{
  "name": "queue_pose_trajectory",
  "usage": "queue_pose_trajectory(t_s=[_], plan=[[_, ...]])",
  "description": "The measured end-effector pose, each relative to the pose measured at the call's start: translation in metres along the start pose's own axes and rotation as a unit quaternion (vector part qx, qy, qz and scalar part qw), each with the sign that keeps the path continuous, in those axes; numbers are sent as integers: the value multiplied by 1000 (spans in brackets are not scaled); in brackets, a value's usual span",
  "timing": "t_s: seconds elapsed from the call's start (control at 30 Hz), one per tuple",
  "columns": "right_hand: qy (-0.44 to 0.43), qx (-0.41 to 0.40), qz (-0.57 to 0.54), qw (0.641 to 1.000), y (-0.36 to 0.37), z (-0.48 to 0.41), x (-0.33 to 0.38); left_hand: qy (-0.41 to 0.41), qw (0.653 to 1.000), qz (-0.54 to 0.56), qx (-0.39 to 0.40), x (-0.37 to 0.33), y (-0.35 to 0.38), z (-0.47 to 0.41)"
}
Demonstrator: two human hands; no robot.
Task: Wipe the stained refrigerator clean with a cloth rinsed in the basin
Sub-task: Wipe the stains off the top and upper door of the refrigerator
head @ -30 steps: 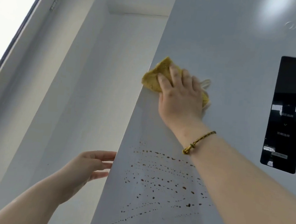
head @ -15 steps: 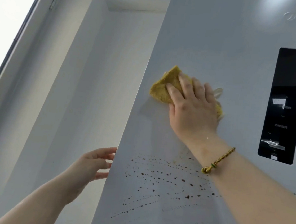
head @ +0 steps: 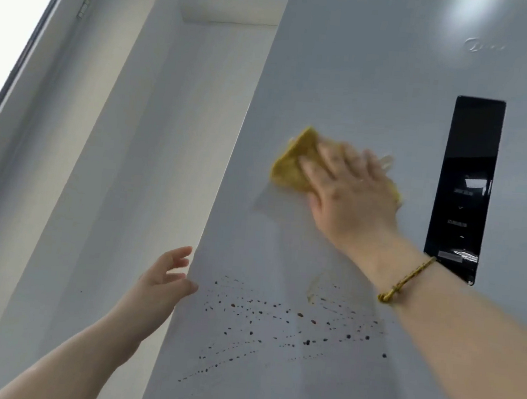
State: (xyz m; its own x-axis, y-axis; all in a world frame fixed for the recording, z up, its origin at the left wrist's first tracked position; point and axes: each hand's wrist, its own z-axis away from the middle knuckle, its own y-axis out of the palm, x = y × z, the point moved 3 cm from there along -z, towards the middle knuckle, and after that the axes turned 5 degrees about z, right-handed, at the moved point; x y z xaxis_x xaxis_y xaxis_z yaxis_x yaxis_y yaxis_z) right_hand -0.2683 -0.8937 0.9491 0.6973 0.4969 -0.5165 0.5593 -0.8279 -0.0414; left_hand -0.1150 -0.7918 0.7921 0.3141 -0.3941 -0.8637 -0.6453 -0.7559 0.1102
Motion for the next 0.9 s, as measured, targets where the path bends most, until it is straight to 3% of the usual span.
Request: queue_pose_trajectory(t_s=[0.07,0.13,0.3,0.4,0.47,0.57,0.7,0.73,0.8,0.9], plan=[[74,53,-26,996,-3,-8,-25,26,1000,0,-6,-8,6,0],[69,75,-9,995,0,2,-20,66,997,-30,-16,-14,11,1],[-160,33,22,986,15,70,31,193,963,-183,-49,-21,30,8],[-214,19,9,977,9,77,21,229,942,-241,-40,-29,46,13],[-162,26,27,986,5,58,-5,239,933,-265,-37,-32,56,15],[-9,37,59,998,-4,30,-46,222,918,-325,-57,-27,61,11],[87,63,15,994,-10,10,-29,186,908,-353,-127,-13,56,9],[90,68,1,994,-7,9,-12,188,909,-350,-128,-11,55,8],[27,29,5,999,1,15,29,202,911,-335,-128,-8,53,6],[-84,43,-10,995,19,43,63,218,922,-301,-111,-5,45,1]])
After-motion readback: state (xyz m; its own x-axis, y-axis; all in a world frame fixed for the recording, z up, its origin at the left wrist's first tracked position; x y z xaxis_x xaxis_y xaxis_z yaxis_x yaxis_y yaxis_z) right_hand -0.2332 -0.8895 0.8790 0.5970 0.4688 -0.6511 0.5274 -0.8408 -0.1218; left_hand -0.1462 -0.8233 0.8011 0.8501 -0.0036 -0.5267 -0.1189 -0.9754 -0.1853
